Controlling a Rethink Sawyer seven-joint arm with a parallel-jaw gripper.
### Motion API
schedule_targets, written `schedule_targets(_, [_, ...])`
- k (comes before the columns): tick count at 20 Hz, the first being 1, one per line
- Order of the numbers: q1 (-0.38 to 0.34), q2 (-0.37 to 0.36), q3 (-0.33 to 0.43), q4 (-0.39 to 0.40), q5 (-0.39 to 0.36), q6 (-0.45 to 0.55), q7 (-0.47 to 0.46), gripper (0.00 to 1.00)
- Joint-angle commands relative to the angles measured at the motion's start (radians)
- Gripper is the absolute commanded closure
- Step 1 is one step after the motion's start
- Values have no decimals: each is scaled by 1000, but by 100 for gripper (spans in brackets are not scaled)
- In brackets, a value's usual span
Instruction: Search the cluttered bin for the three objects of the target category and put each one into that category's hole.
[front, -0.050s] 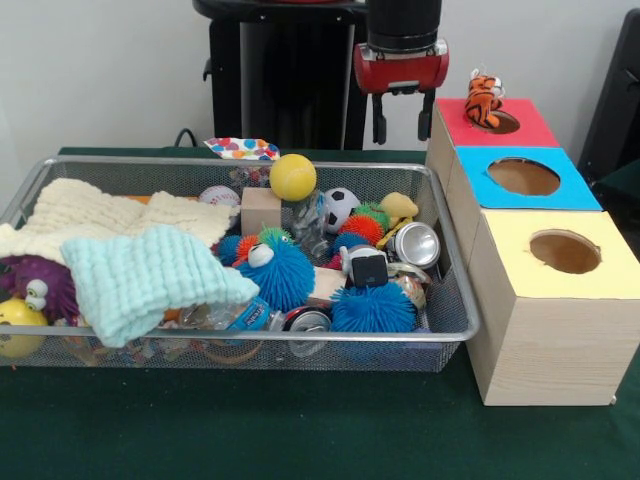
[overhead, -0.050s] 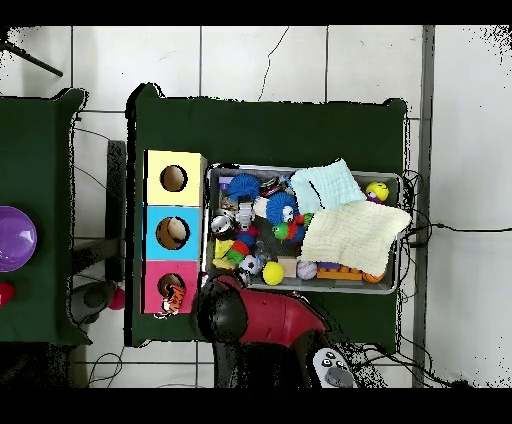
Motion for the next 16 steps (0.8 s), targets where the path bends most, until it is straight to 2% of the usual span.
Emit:
schedule_targets(1, [5,59,-37,-127,-79,-71,97,0])
schedule_targets(9, [13,76,-57,-133,-103,-131,129,0])
schedule_targets(16, [0,112,-52,-127,-116,-263,162,0])
